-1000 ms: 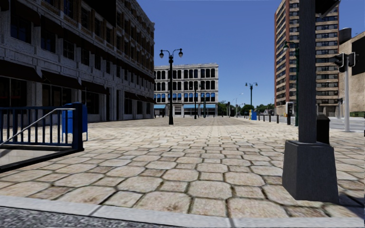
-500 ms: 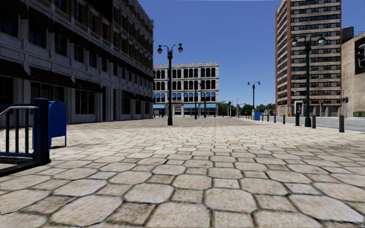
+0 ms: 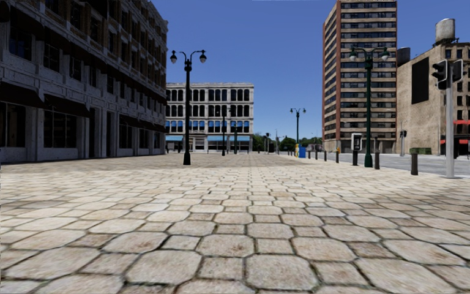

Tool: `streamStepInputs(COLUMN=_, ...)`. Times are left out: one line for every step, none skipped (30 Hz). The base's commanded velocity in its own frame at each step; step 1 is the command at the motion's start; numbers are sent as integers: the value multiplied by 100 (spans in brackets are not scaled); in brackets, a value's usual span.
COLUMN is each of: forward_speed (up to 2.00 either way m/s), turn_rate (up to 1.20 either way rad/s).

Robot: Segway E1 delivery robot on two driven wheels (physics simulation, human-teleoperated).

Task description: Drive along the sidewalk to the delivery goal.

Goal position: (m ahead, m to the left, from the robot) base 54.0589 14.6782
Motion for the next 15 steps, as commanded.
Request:
streamStepInputs(forward_speed=200, turn_rate=0)
streamStepInputs(forward_speed=200, turn_rate=0)
streamStepInputs(forward_speed=200, turn_rate=0)
streamStepInputs(forward_speed=200, turn_rate=0)
streamStepInputs(forward_speed=200, turn_rate=0)
streamStepInputs(forward_speed=200, turn_rate=0)
streamStepInputs(forward_speed=200, turn_rate=0)
streamStepInputs(forward_speed=200, turn_rate=0)
streamStepInputs(forward_speed=200, turn_rate=0)
streamStepInputs(forward_speed=200, turn_rate=0)
streamStepInputs(forward_speed=200, turn_rate=0)
streamStepInputs(forward_speed=200, turn_rate=0)
streamStepInputs(forward_speed=200, turn_rate=0)
streamStepInputs(forward_speed=200, turn_rate=0)
streamStepInputs(forward_speed=200, turn_rate=0)
